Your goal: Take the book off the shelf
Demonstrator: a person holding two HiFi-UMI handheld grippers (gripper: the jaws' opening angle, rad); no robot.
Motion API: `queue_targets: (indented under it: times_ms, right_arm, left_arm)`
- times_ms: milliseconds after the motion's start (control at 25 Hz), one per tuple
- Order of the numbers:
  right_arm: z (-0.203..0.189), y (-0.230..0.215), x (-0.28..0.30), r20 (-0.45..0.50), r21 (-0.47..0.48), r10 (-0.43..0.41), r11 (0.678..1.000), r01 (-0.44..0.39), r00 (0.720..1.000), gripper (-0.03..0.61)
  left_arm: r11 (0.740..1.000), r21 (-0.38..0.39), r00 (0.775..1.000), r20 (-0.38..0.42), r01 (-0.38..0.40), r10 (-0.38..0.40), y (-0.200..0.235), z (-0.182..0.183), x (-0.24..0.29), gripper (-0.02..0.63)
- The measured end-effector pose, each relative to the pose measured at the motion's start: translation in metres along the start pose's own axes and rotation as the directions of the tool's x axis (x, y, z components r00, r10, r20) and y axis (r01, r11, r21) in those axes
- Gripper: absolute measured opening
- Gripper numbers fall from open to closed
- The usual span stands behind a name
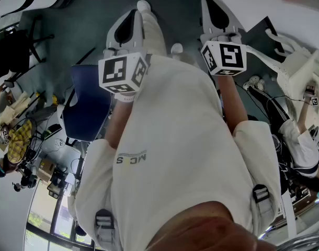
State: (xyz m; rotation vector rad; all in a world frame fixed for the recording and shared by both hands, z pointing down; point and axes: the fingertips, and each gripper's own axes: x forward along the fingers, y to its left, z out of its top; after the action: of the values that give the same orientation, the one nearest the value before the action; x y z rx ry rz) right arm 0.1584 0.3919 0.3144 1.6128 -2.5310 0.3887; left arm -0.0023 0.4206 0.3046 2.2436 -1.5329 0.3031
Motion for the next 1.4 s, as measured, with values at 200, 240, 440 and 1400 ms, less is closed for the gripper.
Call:
queue_targets:
  times_ms: [200, 240, 440, 1400]
  right_arm:
    - [-0.022, 0.003, -0.077, -0.006, 0.090, -0.004, 0.996, 0.005, 1.000, -0.005]
    - [-0.022, 0.003, -0.089, 0.001, 0.096, 0.003, 0.995, -0.003, 1.000, -0.005]
    - [-0.020, -0.003, -0.133, 0.036, 0.092, 0.018, 0.996, -0.022, 0.999, -0.005]
    - [0.013, -0.016, -0.073, 0.057, 0.048, 0.039, 0.998, -0.042, 0.998, 0.001]
  left_arm:
    - [0.999, 0.024, 0.998, -0.044, 0.048, -0.047, -0.059, -0.039, -0.053, 0.002]
    - [0.998, 0.033, 0.998, -0.043, 0.057, -0.056, -0.070, -0.041, -0.058, 0.002]
    - [0.990, 0.084, 0.994, -0.025, 0.110, -0.108, -0.124, -0.046, -0.068, 0.002]
    - [0.991, 0.058, 0.991, 0.060, 0.117, -0.120, -0.079, 0.013, -0.018, 0.002]
